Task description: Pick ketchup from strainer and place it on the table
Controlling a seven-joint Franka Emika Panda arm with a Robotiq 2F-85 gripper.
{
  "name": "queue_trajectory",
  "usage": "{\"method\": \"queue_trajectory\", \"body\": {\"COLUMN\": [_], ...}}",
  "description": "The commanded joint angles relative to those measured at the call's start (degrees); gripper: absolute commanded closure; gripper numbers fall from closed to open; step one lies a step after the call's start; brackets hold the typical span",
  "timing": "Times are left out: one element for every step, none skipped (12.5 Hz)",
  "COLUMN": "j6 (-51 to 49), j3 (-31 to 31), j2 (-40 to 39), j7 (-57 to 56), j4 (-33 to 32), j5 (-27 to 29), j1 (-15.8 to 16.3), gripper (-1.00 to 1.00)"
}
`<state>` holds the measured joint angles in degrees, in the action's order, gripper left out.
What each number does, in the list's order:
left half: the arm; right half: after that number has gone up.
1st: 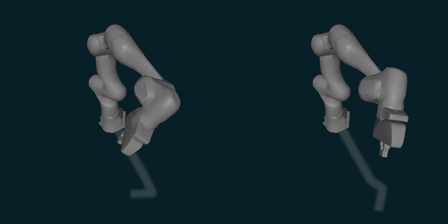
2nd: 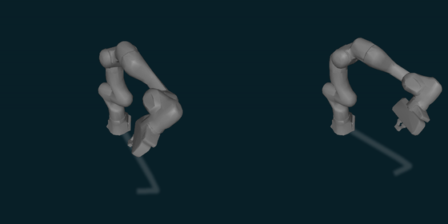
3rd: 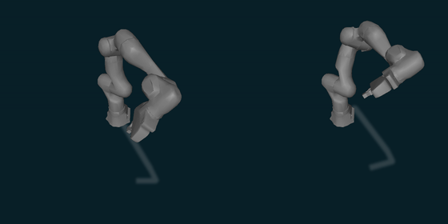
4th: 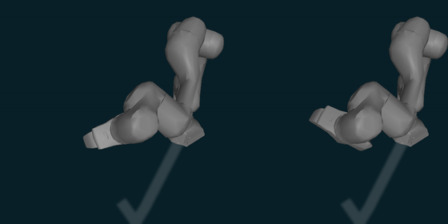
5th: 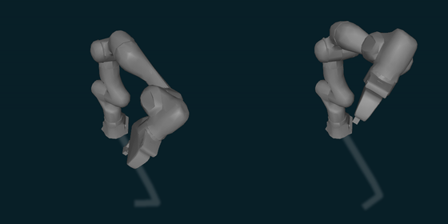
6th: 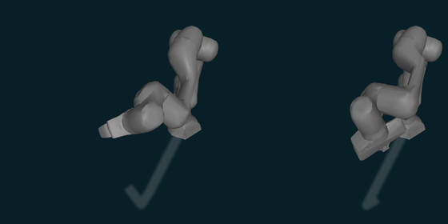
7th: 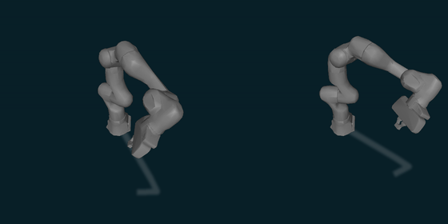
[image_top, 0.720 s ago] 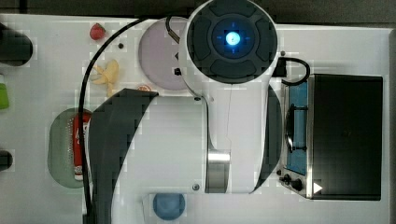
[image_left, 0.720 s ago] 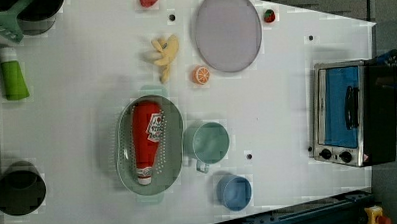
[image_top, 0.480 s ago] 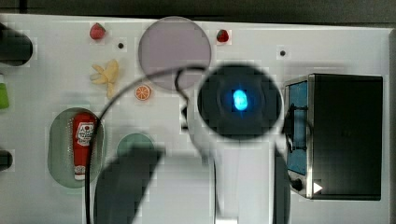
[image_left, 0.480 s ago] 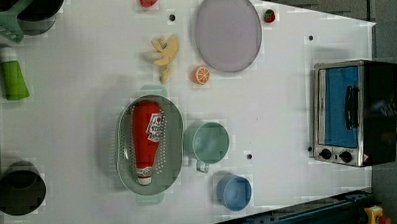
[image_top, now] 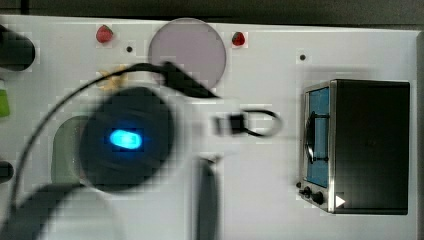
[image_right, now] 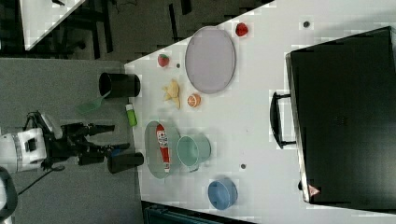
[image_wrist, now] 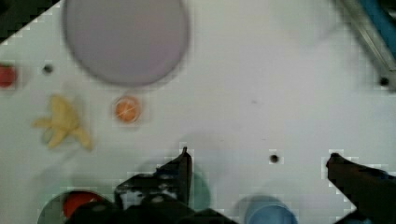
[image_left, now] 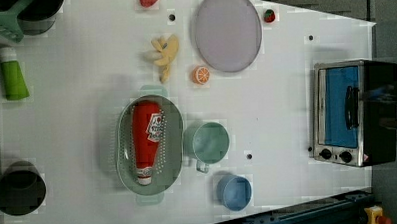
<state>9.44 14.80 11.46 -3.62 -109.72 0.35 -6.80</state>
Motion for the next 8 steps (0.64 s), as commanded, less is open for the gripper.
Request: {"method": "queue_trajectory", "body": {"j6": [2.1, 4.2, 6.4, 8.3, 9.9, 11.4, 13.2, 15.3], "j3": [9.1, 11.8, 14.3, 16.8, 19.1, 21.3, 23.3, 25.0], "j2": [-5.0, -6.3, -7.8, -9.5, -11.3, -13.4, -15.4, -17.4], "j7": [1.8, 1.8, 1.9, 1.9, 1.9, 1.9, 2.0, 2.1], "j4": [-1.1, -1.1, -1.1, -1.1, -1.2, -1.3, -1.5, -2.0], "j5": [0.4, 0.4, 0.4, 0.4, 0.4, 0.4, 0.3, 0.2], "j1": [2.7, 2.8, 2.8, 2.9, 3.0, 3.2, 3.3, 3.4], "gripper": [-1.00, -1.00, -1.00, -1.00, -1.00, -1.00, -1.00, -1.00]}}
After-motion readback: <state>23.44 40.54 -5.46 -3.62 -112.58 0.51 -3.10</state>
